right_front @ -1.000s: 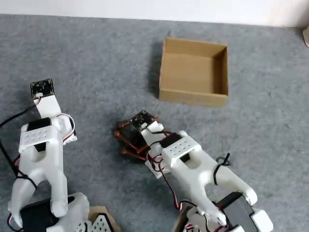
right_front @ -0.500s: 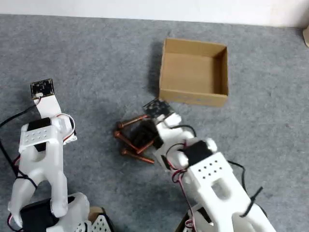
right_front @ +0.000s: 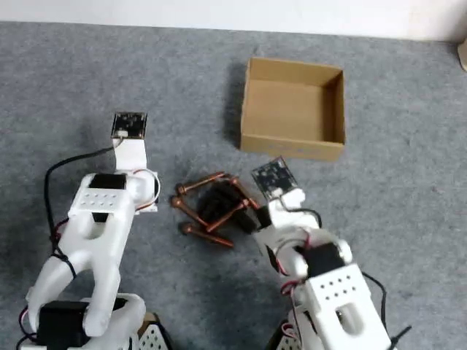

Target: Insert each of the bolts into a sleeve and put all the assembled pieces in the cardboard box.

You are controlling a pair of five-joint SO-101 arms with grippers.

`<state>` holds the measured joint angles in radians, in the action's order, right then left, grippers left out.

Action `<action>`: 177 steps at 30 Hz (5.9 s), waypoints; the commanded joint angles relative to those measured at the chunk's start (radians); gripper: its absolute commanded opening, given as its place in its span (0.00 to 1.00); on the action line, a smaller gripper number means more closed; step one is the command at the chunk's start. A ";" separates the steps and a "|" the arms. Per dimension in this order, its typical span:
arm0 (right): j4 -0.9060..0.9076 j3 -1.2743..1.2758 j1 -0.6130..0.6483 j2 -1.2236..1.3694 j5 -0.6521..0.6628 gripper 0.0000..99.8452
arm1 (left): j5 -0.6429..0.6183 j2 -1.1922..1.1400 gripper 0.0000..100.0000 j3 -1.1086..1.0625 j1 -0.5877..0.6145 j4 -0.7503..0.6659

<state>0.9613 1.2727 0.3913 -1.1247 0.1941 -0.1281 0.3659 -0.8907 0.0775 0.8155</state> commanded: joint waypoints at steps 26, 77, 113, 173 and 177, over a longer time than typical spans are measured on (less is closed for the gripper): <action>-0.096 0.150 -0.035 -0.262 -0.008 0.00 | -0.934 0.007 0.06 0.062 -0.271 -0.017; -0.131 0.189 -0.033 -0.266 -0.006 0.00 | -0.973 -0.357 0.16 0.176 -0.254 0.084; -0.157 0.196 -0.028 -0.268 -0.003 0.00 | -0.427 0.039 0.00 0.199 -0.275 0.232; -0.737 0.372 0.104 -0.269 -0.089 0.00 | -0.506 0.704 0.00 -0.272 -0.526 -0.623; -0.737 0.372 0.104 -0.269 -0.089 0.00 | -0.506 0.704 0.00 -0.278 -0.529 -0.582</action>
<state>0.2539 1.6563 0.4941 -1.3779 0.1112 -0.6268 1.0472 -1.1976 -0.4396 0.2279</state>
